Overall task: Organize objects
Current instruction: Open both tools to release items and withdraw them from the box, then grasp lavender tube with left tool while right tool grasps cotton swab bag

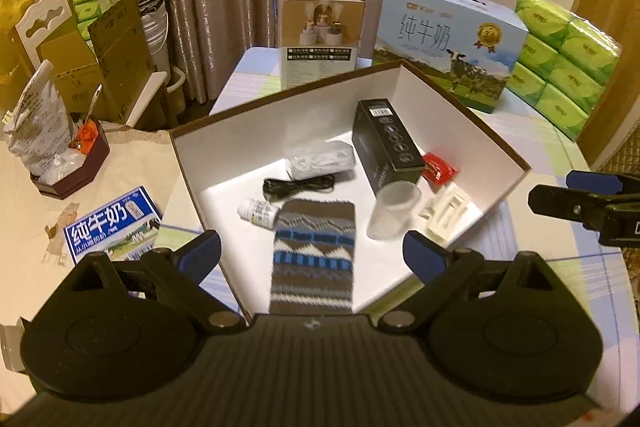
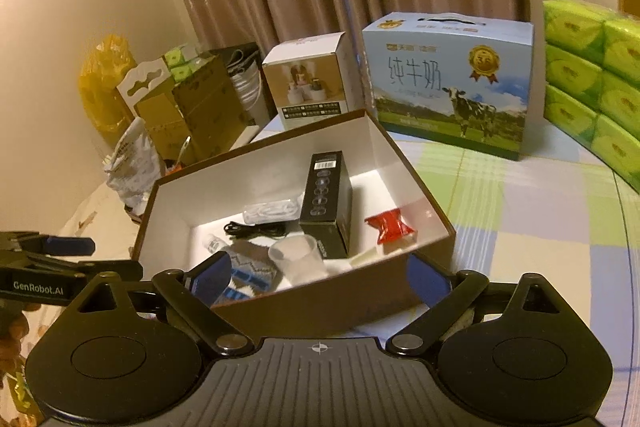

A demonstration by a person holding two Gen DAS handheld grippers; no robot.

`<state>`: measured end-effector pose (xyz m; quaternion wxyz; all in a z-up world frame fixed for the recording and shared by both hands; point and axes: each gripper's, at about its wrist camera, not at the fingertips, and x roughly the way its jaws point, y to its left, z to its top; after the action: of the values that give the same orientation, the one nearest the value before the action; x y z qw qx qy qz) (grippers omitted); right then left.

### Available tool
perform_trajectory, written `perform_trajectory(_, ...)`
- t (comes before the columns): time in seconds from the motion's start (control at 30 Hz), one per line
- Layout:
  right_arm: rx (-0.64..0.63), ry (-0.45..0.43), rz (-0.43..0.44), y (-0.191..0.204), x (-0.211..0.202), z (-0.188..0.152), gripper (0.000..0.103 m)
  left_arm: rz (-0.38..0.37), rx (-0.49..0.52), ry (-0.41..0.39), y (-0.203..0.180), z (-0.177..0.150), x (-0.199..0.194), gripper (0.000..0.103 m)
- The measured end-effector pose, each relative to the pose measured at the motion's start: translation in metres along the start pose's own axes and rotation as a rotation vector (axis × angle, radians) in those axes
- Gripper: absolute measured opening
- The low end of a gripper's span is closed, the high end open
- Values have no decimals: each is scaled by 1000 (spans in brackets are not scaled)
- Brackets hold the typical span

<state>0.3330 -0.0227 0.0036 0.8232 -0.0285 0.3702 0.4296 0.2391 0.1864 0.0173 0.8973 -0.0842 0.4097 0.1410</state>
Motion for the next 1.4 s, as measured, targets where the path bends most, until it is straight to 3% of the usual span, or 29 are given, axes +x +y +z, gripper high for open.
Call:
perform_trajectory(0.33, 21, -4, -13, 3, -34, -30, 93, -20, -14, 19, -11, -36, -26, 96)
perform_trajectory(0.67, 46, 78, -30, -2, -50, -80, 93, -31, -3, 89, -30, -78, -32, 96)
perform_trajectory(1.03, 74, 160, -46, -9, -55, -119, 93, -31, 11, 176, -48, -116, -23, 96)
perform_trajectory(1.4, 85, 209, -66, -12, -43, -140, 93, -14, 29, 216, -56, -133, -11, 96)
